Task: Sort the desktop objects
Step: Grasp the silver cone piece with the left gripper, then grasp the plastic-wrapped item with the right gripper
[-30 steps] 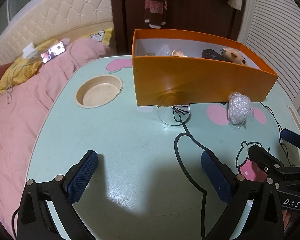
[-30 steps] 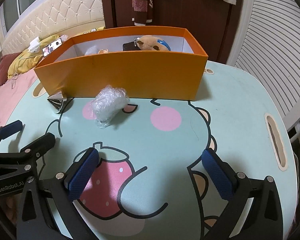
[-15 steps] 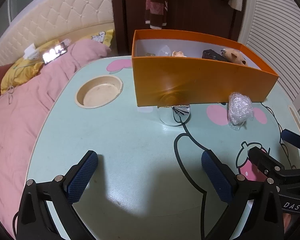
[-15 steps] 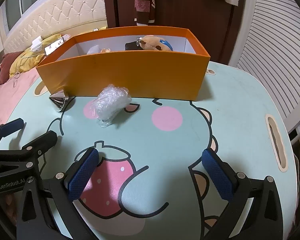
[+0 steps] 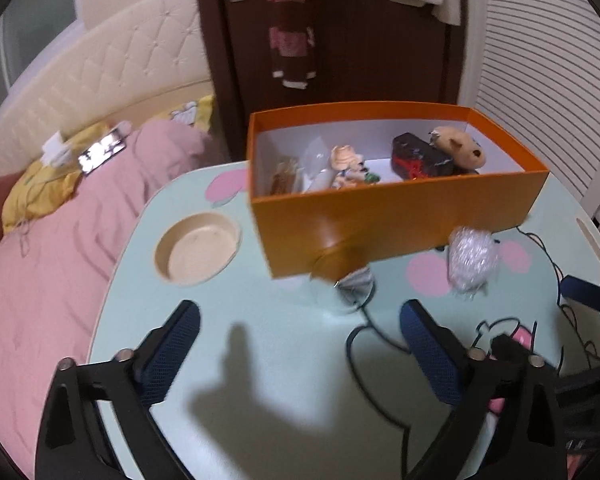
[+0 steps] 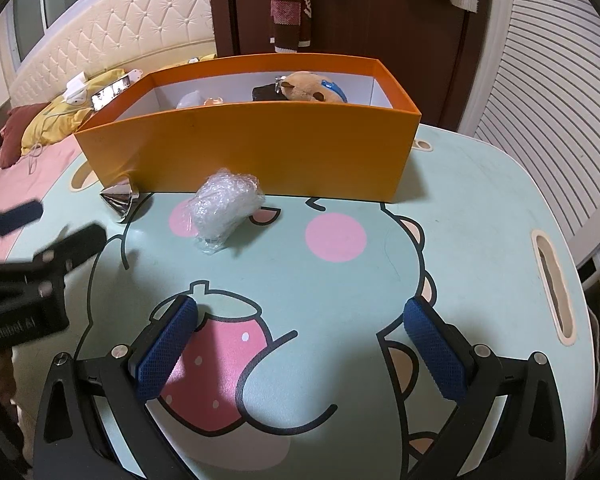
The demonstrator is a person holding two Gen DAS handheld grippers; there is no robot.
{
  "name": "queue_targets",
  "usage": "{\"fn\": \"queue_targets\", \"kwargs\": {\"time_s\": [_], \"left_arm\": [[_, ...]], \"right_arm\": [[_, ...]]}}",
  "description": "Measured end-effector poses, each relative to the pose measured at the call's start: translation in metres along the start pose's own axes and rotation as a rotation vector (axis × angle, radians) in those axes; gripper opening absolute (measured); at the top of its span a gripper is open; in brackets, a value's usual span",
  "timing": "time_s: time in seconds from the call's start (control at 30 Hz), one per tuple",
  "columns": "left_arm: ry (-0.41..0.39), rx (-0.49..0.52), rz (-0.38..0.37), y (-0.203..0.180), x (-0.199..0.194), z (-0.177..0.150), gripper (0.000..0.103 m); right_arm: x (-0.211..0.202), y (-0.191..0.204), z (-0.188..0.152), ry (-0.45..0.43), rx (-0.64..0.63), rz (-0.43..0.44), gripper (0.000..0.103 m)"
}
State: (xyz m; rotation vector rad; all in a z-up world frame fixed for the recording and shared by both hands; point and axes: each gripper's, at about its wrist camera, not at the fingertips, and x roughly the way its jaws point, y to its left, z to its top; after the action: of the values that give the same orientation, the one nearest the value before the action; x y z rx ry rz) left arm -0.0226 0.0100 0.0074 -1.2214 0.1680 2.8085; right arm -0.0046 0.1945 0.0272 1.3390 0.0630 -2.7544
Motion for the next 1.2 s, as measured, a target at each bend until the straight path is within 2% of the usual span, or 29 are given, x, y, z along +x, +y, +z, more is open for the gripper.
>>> {"fn": "queue_targets", "kwargs": {"time_s": [0.03, 0.13, 0.2, 0.23, 0.3, 0.33, 0.47, 0.57, 0.8, 1.07, 1.2], "left_arm": [[0.013, 0.003, -0.009, -0.001, 0.005, 0.002, 0.077], [0.07, -0.011, -0.045, -0.002, 0.02, 0.007, 0.07], [0.072, -0.041, -0.086, -0.001, 0.022, 0.009, 0.068], [0.07, -0.044, -0.097, -0.002, 0.022, 0.01, 0.063], [0.064, -0.029, -0.097, -0.004, 0.023, 0.011, 0.037], [0.064, -0.016, -0.083, -0.004, 0.023, 0.012, 0.035], [0.08, -0.039, -0.094, 0.001, 0.019, 0.006, 0.035], [0.074, -0.035, -0.052, 0.005, 0.013, -0.005, 0.035], [0.002, -0.058, -0.035, 0.014, 0.004, -0.026, 0.035], [-0.013, -0.073, -0.06, 0.02, 0.0, -0.031, 0.035], [-0.019, -0.074, -0.063, 0.02, -0.001, -0.032, 0.035]], "right_arm": [[0.0, 0.0, 0.0, 0.0, 0.0, 0.0, 0.103], [-0.001, 0.0, -0.001, -0.001, 0.0, 0.001, 0.103], [-0.001, 0.001, -0.001, -0.002, 0.0, 0.001, 0.103], [-0.001, 0.001, -0.002, -0.002, 0.001, 0.001, 0.103], [-0.002, 0.002, -0.002, -0.002, 0.002, 0.001, 0.103], [-0.002, 0.001, -0.003, -0.002, 0.003, 0.001, 0.103], [-0.003, 0.001, -0.002, -0.002, 0.002, 0.002, 0.103], [-0.002, 0.0, -0.002, -0.003, 0.001, 0.003, 0.103], [-0.002, -0.001, -0.001, 0.003, 0.0, 0.001, 0.103], [0.0, 0.002, 0.01, 0.051, -0.009, 0.014, 0.103], [0.001, 0.004, 0.024, 0.046, 0.006, 0.026, 0.103]]}}
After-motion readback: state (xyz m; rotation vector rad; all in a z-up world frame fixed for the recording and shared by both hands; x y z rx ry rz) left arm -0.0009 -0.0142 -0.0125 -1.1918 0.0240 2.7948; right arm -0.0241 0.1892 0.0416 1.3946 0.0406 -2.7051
